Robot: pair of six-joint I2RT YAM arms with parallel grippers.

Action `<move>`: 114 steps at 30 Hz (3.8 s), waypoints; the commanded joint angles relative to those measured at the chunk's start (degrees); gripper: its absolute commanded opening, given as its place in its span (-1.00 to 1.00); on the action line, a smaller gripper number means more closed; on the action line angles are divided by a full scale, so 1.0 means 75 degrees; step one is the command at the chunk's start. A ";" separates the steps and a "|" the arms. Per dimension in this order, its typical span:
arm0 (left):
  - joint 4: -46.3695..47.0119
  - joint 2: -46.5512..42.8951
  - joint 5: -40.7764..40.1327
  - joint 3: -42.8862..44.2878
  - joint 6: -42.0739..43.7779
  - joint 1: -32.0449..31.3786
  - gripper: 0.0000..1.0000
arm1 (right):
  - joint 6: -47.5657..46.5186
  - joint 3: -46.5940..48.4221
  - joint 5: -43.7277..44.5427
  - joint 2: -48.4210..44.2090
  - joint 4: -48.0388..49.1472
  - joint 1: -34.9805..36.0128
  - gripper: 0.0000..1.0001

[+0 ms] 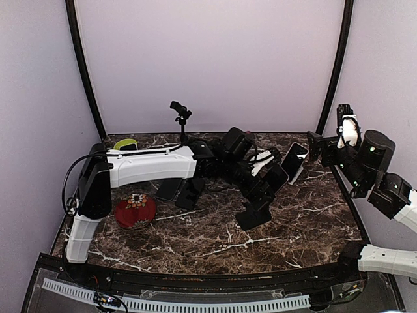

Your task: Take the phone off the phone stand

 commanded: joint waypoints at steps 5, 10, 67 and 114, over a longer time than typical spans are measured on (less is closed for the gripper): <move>0.0446 -0.1151 -0.0050 0.0190 0.0114 -0.0036 0.19 | -0.0054 -0.0052 -0.0085 -0.0048 0.0339 -0.0054 0.99; 0.0065 -0.1582 -0.0306 0.0073 -0.0145 0.0035 0.18 | -0.0055 -0.0032 -0.0103 -0.0037 0.0351 -0.0051 0.99; -0.2585 0.0377 -0.2661 -0.0737 -0.4785 0.1300 0.02 | 0.0028 -0.0102 -0.0210 -0.0300 0.0339 -0.0057 0.99; 0.1976 -0.5251 -0.3275 -0.5991 -0.3681 0.0831 0.85 | 0.4601 0.0054 -0.4697 0.2226 -0.1565 -0.0057 0.19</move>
